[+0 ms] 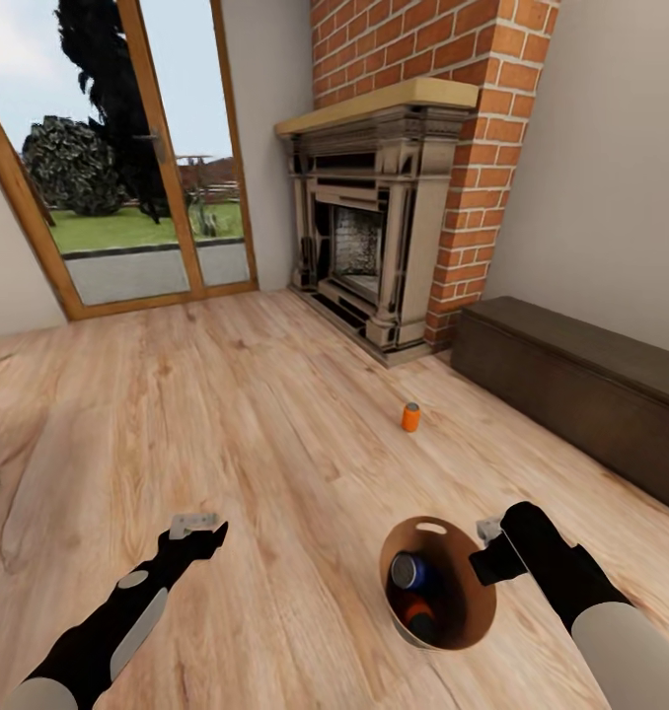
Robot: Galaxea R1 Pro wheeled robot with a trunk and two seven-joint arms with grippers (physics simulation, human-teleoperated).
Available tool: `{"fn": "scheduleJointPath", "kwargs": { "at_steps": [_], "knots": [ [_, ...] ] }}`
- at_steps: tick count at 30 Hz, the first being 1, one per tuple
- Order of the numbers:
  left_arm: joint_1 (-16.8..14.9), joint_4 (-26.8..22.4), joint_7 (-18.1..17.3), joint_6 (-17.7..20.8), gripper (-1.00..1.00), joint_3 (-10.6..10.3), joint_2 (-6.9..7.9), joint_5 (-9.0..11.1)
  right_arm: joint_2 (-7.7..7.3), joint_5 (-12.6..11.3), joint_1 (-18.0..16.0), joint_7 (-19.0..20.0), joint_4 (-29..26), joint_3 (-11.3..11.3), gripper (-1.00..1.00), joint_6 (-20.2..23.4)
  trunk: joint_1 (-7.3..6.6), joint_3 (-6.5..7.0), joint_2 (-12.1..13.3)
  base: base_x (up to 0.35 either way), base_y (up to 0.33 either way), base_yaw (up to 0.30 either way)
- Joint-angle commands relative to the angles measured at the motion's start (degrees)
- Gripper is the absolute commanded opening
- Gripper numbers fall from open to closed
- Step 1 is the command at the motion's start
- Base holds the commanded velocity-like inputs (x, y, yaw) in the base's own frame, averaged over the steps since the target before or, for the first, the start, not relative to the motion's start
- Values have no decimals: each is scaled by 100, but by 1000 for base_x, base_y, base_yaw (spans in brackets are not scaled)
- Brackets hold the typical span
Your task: Put the three can of soda from the living room inside the tash can in the kitchen.
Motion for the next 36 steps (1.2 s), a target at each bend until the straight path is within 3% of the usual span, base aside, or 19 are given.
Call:
{"fn": "scheduleJointPath", "kwargs": {
  "at_steps": [1, 15, 27, 36],
  "knots": [
    [1, 1, 0, -2, 100, 0, 0, 0, 1, -127, -3, 17, 0, -1, -100, 26, 0, 4, 0, 253, 242, -212],
    [4, -8, -6, 1, 100, 0, 0, 0, -7, -123, -3, 17, -1, -1, -100, 26, 0, 70, 0, 254, 176, -223],
    [4, -10, -3, 2, 100, 0, 0, 0, -17, -120, -11, 11, -2, -4, -100, 26, 0, 134, 0, 223, -1, -215],
    [4, -8, -2, 2, 100, 0, 0, 0, -15, -123, -11, 9, -2, -2, -100, 26, 0, 156, 0, 164, -173, -100]
  ]
}}
